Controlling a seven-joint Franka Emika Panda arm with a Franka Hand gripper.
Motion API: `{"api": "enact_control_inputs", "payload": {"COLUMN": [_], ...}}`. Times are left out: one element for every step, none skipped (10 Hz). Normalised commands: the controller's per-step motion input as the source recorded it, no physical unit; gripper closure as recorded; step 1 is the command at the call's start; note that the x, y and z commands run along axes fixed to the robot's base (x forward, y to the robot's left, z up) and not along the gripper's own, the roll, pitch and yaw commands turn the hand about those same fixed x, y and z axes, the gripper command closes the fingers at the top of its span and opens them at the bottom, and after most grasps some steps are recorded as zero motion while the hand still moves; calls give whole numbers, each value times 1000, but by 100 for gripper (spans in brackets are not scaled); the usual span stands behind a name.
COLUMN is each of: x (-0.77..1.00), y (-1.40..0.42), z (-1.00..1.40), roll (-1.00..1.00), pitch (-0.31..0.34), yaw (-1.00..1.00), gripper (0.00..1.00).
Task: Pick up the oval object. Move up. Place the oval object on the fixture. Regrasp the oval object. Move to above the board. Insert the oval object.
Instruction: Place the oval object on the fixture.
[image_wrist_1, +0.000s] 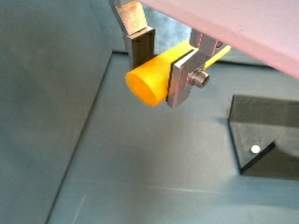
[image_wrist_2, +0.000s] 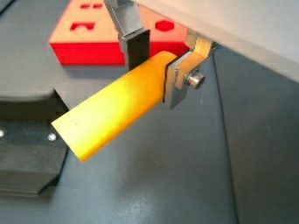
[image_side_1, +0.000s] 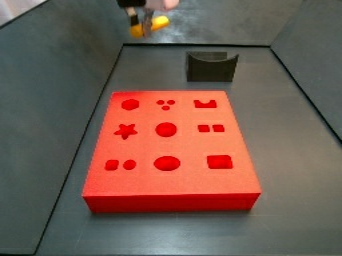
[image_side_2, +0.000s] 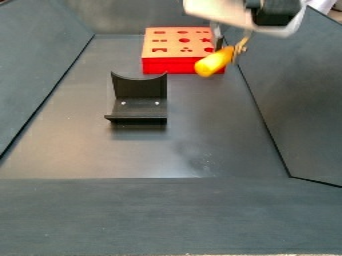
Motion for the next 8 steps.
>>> {"api": "enact_control_inputs", "payload": {"x": [-19,-13,-5,2,8,1000,1000,1000], "y": [-7,-6,-6,-3,-1,81,81,72], "z": [937,719,555,391,227,10,-6,-8], "roll": [-45,-53,-60,-66,-72,-23,-20,-23], "pitch": [37,46,54,66,73,57,61,73], "yaw": [-10,-13,-15,-16,-18,1000,1000,1000], "gripper": [100,100,100,100,100,100,100,100]}}
